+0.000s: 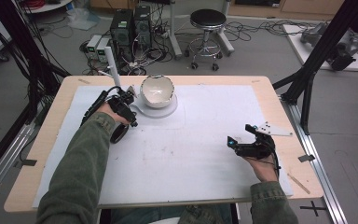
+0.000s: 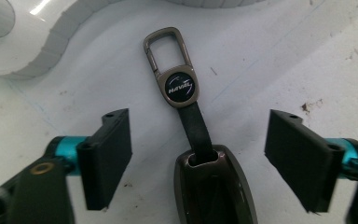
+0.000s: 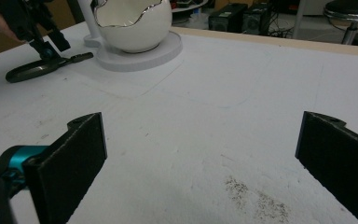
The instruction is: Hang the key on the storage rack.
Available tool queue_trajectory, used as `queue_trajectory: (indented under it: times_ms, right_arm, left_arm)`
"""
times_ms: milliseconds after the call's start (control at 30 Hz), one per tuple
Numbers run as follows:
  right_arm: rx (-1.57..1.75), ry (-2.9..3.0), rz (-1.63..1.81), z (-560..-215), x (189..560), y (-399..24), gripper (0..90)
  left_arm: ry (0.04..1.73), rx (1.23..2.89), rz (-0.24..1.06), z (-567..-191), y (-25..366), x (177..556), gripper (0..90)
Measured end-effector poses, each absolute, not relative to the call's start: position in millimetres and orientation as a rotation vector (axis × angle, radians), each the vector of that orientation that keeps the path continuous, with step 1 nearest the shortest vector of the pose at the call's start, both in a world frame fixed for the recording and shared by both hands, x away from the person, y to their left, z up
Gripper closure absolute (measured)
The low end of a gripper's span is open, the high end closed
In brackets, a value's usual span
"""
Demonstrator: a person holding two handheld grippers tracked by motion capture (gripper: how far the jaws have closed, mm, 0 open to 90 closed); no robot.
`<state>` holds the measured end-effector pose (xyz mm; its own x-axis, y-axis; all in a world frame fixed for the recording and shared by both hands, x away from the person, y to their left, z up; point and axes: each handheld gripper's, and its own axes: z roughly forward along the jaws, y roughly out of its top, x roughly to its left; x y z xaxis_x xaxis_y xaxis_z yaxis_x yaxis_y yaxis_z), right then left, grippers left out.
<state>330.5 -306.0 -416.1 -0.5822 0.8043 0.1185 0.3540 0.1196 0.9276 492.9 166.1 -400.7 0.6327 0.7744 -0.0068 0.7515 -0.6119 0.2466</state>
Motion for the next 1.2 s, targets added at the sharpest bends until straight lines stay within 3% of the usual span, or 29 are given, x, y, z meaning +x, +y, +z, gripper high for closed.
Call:
queue_trajectory:
  times_ms: [500,967,1100,1200]
  right_arm:
    - [1.115,2.004,1.447,-417,330,-305,0.8]
    - [1.116,1.999,1.441,-417,330,-306,0.8]
    - [1.116,1.985,1.444,-416,330,-306,0.8]
    - [1.117,1.987,1.445,-416,329,-306,0.8]
  left_arm:
    - [1.303,2.651,0.156,-408,160,494,55.5]
    - [1.319,2.640,0.137,-409,159,494,70.3]
    - [1.319,2.617,0.131,-409,160,494,81.2]
    - [1.328,2.603,0.113,-409,161,496,82.7]
